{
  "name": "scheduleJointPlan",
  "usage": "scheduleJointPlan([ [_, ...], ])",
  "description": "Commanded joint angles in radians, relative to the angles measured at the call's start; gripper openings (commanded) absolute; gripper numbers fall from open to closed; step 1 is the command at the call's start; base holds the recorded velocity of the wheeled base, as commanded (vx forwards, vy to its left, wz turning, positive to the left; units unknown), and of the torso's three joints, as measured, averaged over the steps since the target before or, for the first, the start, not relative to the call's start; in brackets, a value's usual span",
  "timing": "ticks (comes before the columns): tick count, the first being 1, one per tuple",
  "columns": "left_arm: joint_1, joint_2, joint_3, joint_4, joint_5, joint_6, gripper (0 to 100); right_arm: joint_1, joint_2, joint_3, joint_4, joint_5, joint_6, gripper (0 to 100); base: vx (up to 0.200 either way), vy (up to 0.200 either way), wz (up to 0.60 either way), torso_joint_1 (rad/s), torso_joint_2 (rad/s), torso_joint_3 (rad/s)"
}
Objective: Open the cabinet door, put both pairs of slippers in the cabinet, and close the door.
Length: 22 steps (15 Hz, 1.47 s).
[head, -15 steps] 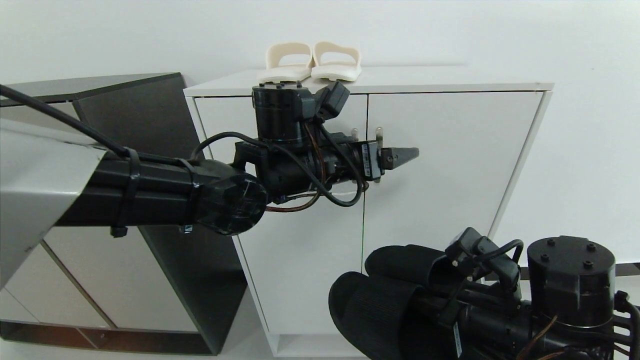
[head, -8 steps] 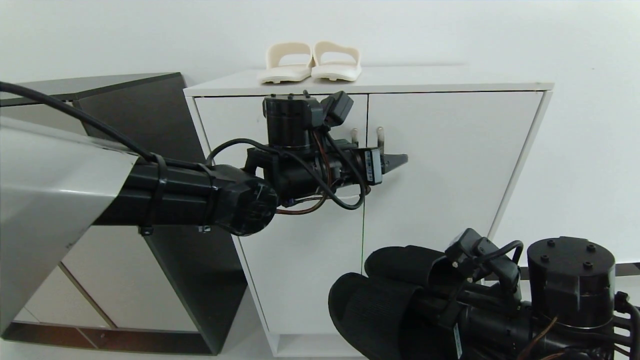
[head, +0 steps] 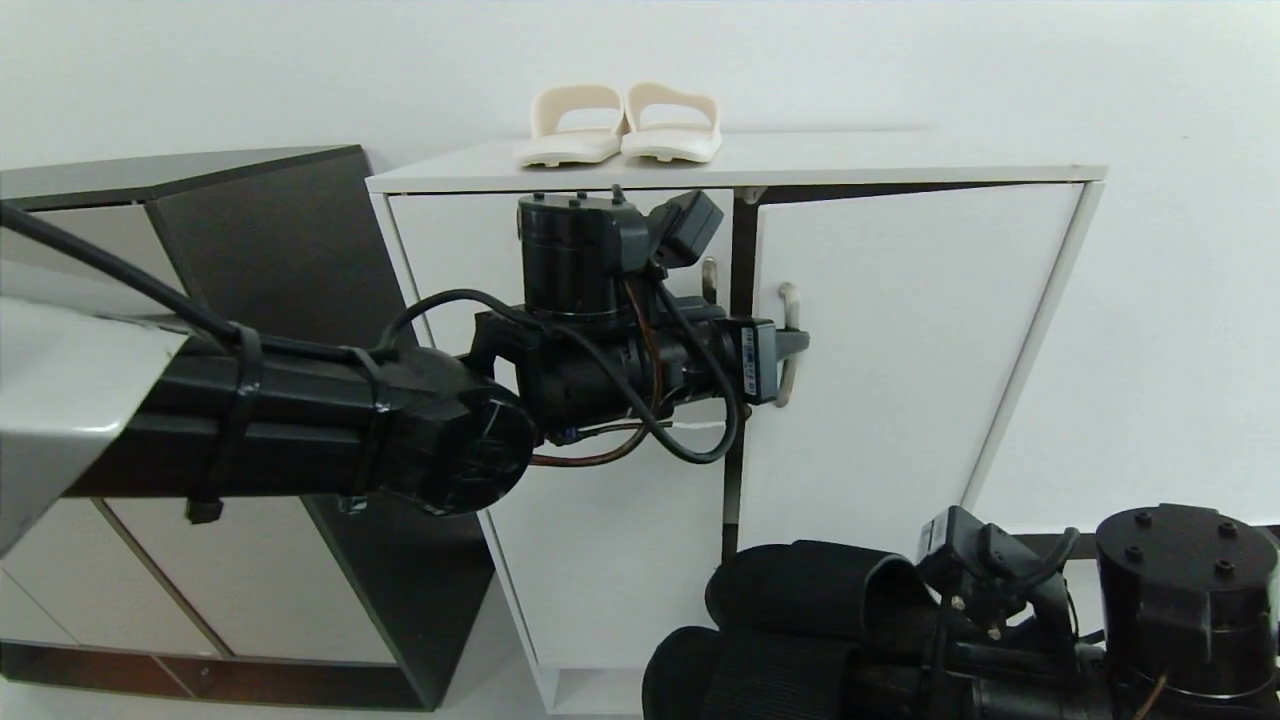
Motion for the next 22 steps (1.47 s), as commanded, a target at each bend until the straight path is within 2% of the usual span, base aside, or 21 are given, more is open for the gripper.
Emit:
scheduleJointPlan([
  [1,-0.025,-0.072,0.055,-0.015,0.000,0.004,0,0.002,-0.029,0.025,0.001,0.024,-0.020,0,0.000,0.000,0.00,0.000,0.00,0.000],
  [4,-0.048,-0.118,0.100,-0.015,0.003,0.018,0,0.000,-0.024,0.030,0.000,0.024,-0.042,0,0.000,0.000,0.00,0.000,0.00,0.000],
  [6,-0.062,-0.176,0.179,-0.016,0.032,0.032,0,0.000,-0.026,0.033,0.000,0.024,-0.058,0,0.000,0.000,0.00,0.000,0.00,0.000],
  [9,-0.053,-0.265,0.288,-0.075,0.040,0.040,0,0.000,-0.026,0.036,0.000,0.024,-0.069,0,0.000,0.000,0.00,0.000,0.00,0.000],
  [10,-0.039,-0.268,0.291,-0.090,0.046,0.037,0,0.002,-0.026,0.036,0.000,0.024,-0.069,0,0.000,0.000,0.00,0.000,0.00,0.000],
  [11,0.009,-0.260,0.284,-0.098,0.043,0.023,0,0.002,-0.026,0.036,-0.002,0.024,-0.069,0,0.000,0.000,0.00,0.000,0.00,0.000],
  [13,0.033,-0.202,0.239,-0.099,0.042,0.009,0,0.002,-0.026,0.036,-0.002,0.024,-0.069,0,0.000,0.000,0.00,0.000,0.00,0.000],
  [14,0.038,-0.147,0.187,-0.096,0.043,-0.008,0,0.002,-0.024,0.036,-0.002,0.024,-0.069,0,0.000,0.000,0.00,0.000,0.00,0.000],
  [19,0.032,0.033,-0.034,-0.090,0.046,-0.011,0,0.017,-0.018,0.030,0.003,0.020,-0.069,0,0.000,0.000,0.00,0.000,0.00,0.000],
  [22,0.024,0.080,-0.080,-0.087,0.048,-0.009,0,0.017,-0.001,0.025,0.008,0.020,-0.069,0,0.000,0.000,0.00,0.000,0.00,0.000],
])
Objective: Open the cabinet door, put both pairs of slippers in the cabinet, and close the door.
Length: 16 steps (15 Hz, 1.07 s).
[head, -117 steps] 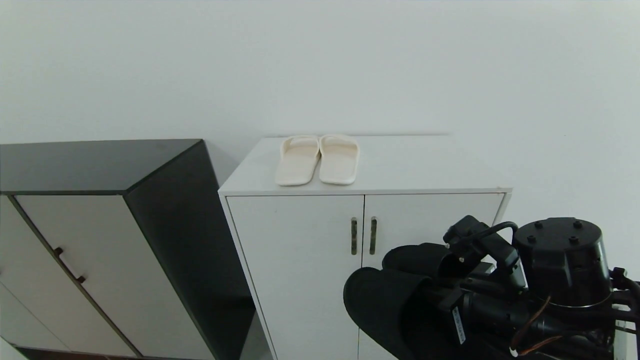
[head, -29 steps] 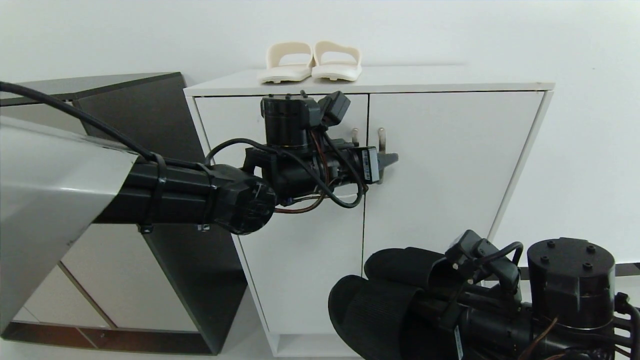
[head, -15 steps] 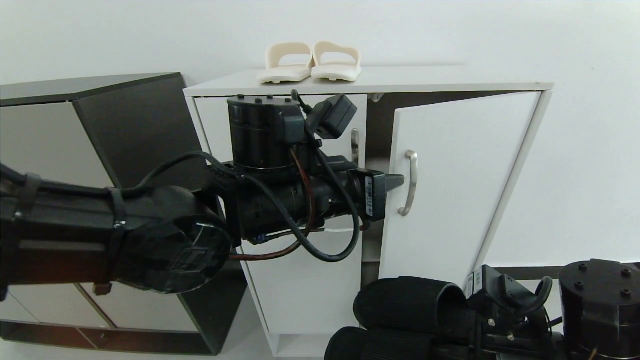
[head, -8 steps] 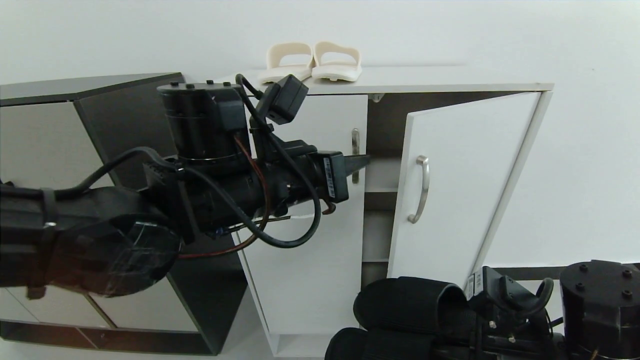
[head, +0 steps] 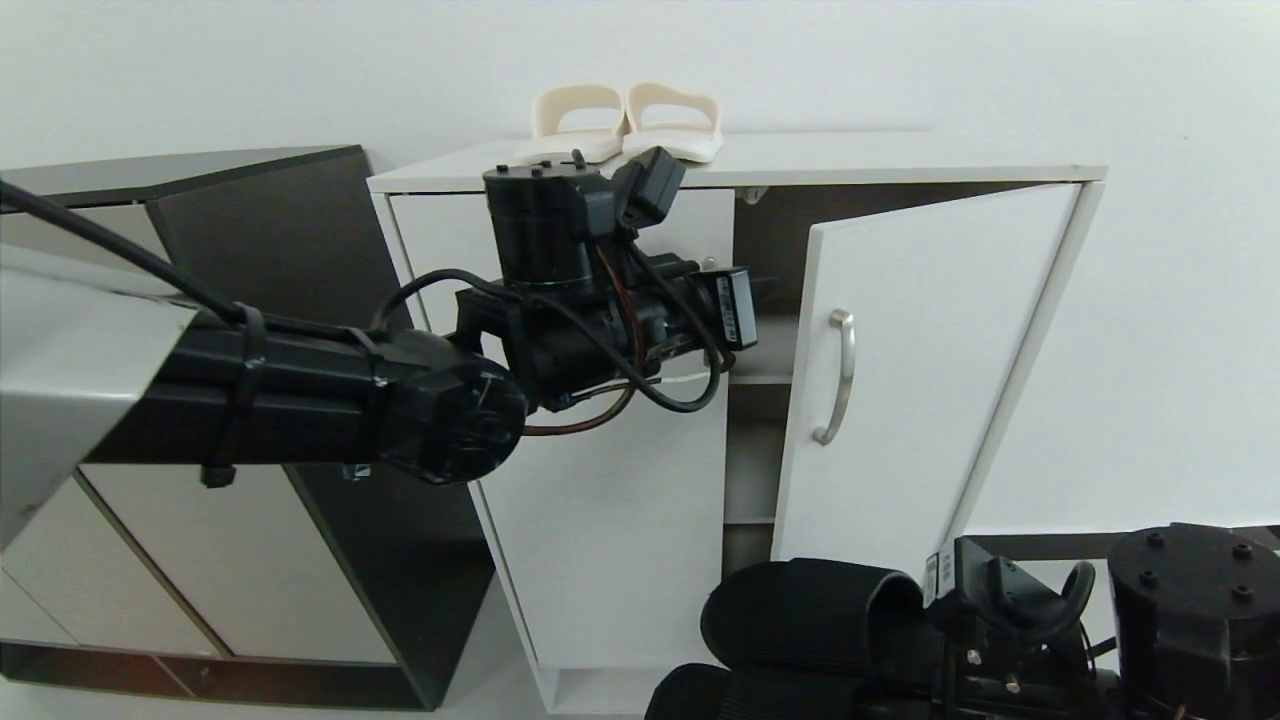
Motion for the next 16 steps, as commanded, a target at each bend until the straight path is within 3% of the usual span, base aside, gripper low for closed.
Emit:
scheduleJointPlan([
  [1,-0.005,0.049,-0.023,0.006,0.001,-0.002,0,0.001,0.020,-0.003,0.000,-0.001,0.000,0,0.000,0.000,0.00,0.000,0.00,0.000],
  [4,-0.005,0.049,-0.040,0.014,0.002,-0.009,0,0.006,0.028,-0.021,0.013,-0.001,0.005,0,0.000,0.000,0.00,0.000,0.00,0.000],
  [6,-0.011,0.048,-0.042,0.009,0.011,-0.009,0,0.026,0.028,-0.024,0.041,-0.001,0.005,0,-0.200,0.000,0.00,0.002,0.00,0.000],
  [9,-0.143,0.003,0.000,-0.021,0.120,-0.006,0,0.110,-0.005,-0.010,0.050,-0.001,0.005,0,-0.200,0.000,0.00,0.001,0.01,0.001],
  [11,-0.209,-0.024,0.047,-0.060,0.126,0.000,0,0.127,-0.015,-0.004,0.063,-0.001,0.005,0,-0.200,0.000,0.00,-0.002,0.00,0.007],
  [13,-0.193,-0.026,0.049,-0.070,0.128,-0.002,0,0.121,-0.005,-0.010,0.061,-0.003,0.010,0,-0.200,0.000,0.00,-0.002,0.01,0.007],
  [14,-0.158,-0.032,0.056,-0.076,0.140,0.000,0,0.107,0.006,-0.018,0.059,-0.003,0.010,0,0.000,0.000,0.00,0.000,0.00,0.000],
  [16,-0.086,-0.084,0.095,-0.099,0.231,-0.002,0,0.043,0.026,-0.038,0.058,-0.089,0.014,0,0.000,0.000,0.00,0.000,0.00,0.000],
])
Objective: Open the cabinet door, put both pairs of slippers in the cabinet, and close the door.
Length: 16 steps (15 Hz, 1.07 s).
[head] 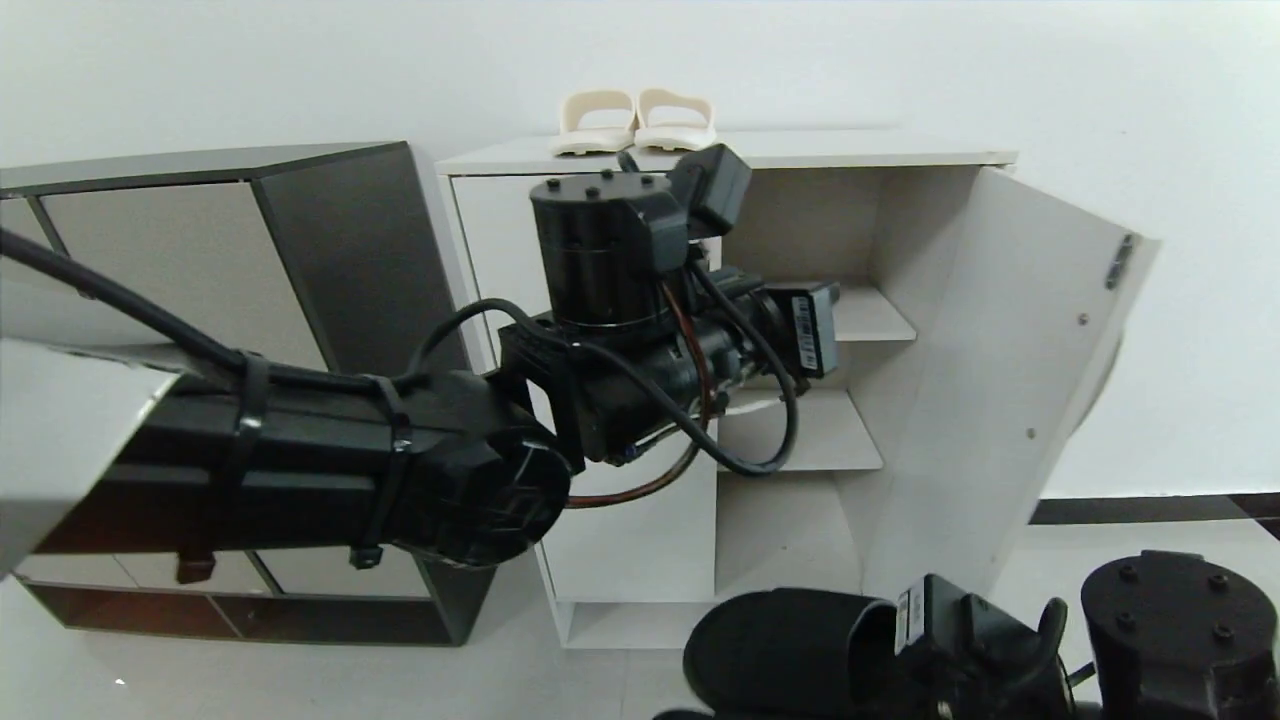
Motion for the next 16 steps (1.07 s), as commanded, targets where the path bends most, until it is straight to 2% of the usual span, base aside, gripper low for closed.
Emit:
scheduleJointPlan([
  [1,0.069,-0.082,0.041,-0.006,0.062,-0.001,0,-0.053,0.037,-0.031,-0.001,-0.071,0.017,0,0.000,0.000,0.00,0.000,0.00,0.000],
  [2,0.112,-0.173,0.091,0.011,0.142,0.002,0,-0.086,0.068,-0.076,-0.003,-0.201,0.074,0,0.000,0.000,0.00,0.000,0.00,0.000],
  [4,0.124,-0.370,0.265,0.132,0.383,0.044,0,-0.117,0.114,-0.160,-0.003,-0.394,0.157,0,0.000,0.000,0.00,0.000,0.00,0.000],
  [5,0.135,-0.504,0.412,0.207,0.508,0.068,0,-0.120,0.140,-0.208,-0.003,-0.497,0.180,0,0.000,0.000,0.00,0.000,0.00,0.000],
  [6,0.137,-0.643,0.559,0.227,0.591,0.085,0,-0.122,0.175,-0.249,-0.003,-0.585,0.189,0,0.000,0.000,0.00,0.000,0.00,0.000],
  [7,0.178,-0.783,0.705,0.240,0.637,0.105,0,-0.129,0.206,-0.281,-0.003,-0.672,0.191,0,0.000,0.000,0.00,0.000,0.00,0.000],
  [8,0.281,-0.875,0.806,0.276,0.639,0.148,0,-0.146,0.234,-0.295,-0.004,-0.718,0.194,0,0.000,0.000,0.00,0.000,0.00,0.000],
  [9,0.325,-0.913,0.858,0.289,0.645,0.162,0,-0.151,0.237,-0.295,-0.007,-0.730,0.194,0,0.000,0.000,0.00,0.000,0.00,0.000],
  [10,0.456,-1.099,1.019,0.295,0.671,0.172,0,-0.172,0.246,-0.292,-0.023,-0.733,0.195,0,0.000,0.000,0.00,0.000,0.00,0.000],
  [11,0.537,-1.225,1.102,0.307,0.674,0.180,0,-0.177,0.246,-0.291,-0.023,-0.739,0.194,0,0.000,0.000,0.00,0.000,0.00,0.000],
  [12,0.631,-1.345,1.191,0.325,0.674,0.205,0,-0.178,0.237,-0.289,-0.023,-0.739,0.194,0,0.000,0.000,0.00,0.000,0.00,0.000],
  [13,0.698,-1.476,1.268,0.352,0.671,0.217,0,-0.175,0.229,-0.286,-0.023,-0.741,0.191,0,0.000,0.000,0.00,0.000,0.00,0.000],
  [14,0.732,-1.599,1.309,0.399,0.662,0.232,0,-0.175,0.221,-0.288,-0.023,-0.741,0.189,0,0.000,0.000,0.00,0.000,0.00,0.000],
  [15,0.732,-1.745,1.319,0.505,0.622,0.248,0,-0.175,0.221,-0.289,-0.023,-0.741,0.189,0,0.000,0.000,0.00,0.000,0.00,0.000],
  [16,0.726,-1.842,1.319,0.623,0.537,0.271,0,-0.175,0.221,-0.286,-0.023,-0.739,0.189,0,0.000,0.000,0.00,0.000,0.00,0.000],
])
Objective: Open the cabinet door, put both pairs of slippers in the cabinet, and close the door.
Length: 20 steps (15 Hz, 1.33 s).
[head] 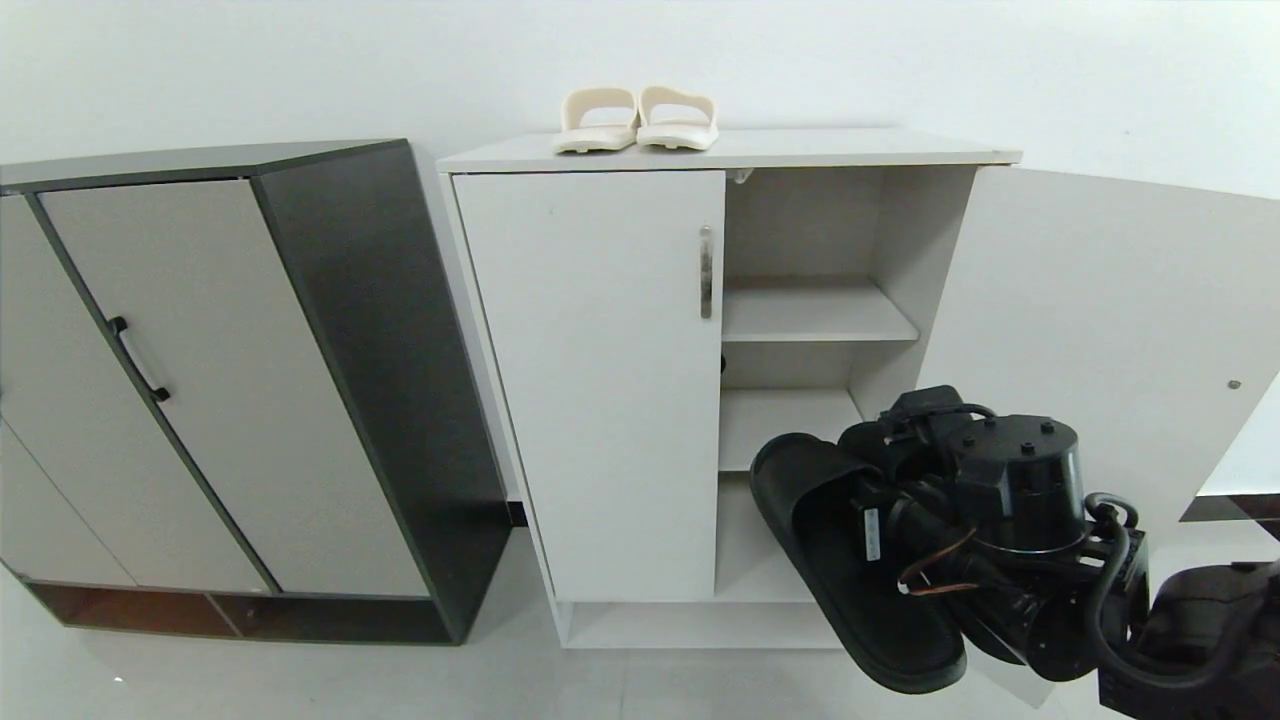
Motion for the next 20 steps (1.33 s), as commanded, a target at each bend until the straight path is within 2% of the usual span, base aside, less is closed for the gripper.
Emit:
scheduleJointPlan([
  [1,0.134,-0.455,0.151,0.250,-0.130,0.050,0,0.000,-0.002,0.002,0.000,0.000,0.000,0,0.000,0.000,0.00,0.000,0.00,0.000],
  [2,0.155,-0.470,0.151,0.250,-0.292,-0.006,0,0.000,-0.003,0.005,0.000,0.000,0.000,0,0.000,0.000,0.00,0.000,0.00,0.000],
  [3,0.163,-0.475,0.151,0.250,-0.418,-0.001,0,-0.002,-0.002,0.003,0.000,0.005,0.000,0,0.000,0.000,0.00,0.000,0.00,0.000],
  [4,0.180,-0.509,0.151,0.256,-0.538,0.025,0,0.000,0.001,0.008,0.000,0.008,0.001,0,0.000,0.000,0.00,0.000,0.00,0.000],
  [5,0.189,-0.530,0.151,0.294,-0.628,0.090,0,0.004,0.014,0.012,0.000,0.008,0.001,0,0.000,0.000,0.00,0.000,0.00,0.000],
  [6,0.189,-0.528,0.151,0.291,-0.633,0.120,0,0.012,0.023,0.012,0.000,0.010,0.005,0,0.000,0.000,0.00,0.000,0.00,0.000],
  [7,0.189,-0.528,0.151,0.291,-0.636,0.128,0,0.018,0.032,0.012,-0.002,0.010,0.006,0,0.000,0.000,0.00,0.000,0.00,0.000],
  [10,0.189,-0.528,0.151,0.293,-0.628,0.119,0,0.021,0.040,0.014,-0.029,-0.001,0.000,0,0.000,0.000,0.00,0.000,0.00,0.000],
  [12,0.189,-0.528,0.151,0.293,-0.627,0.088,0,0.026,0.043,0.012,-0.031,-0.001,0.003,0,0.000,0.000,0.00,0.000,0.00,0.000],
  [13,0.189,-0.528,0.151,0.293,-0.625,0.083,0,0.027,0.051,0.009,-0.038,0.000,0.003,0,0.000,0.000,0.00,0.000,0.00,0.000],
  [20,0.189,-0.528,0.151,0.293,-0.621,0.082,0,0.067,0.132,0.000,-0.126,-0.003,-0.002,0,0.000,0.000,0.00,0.000,0.00,0.000],
])
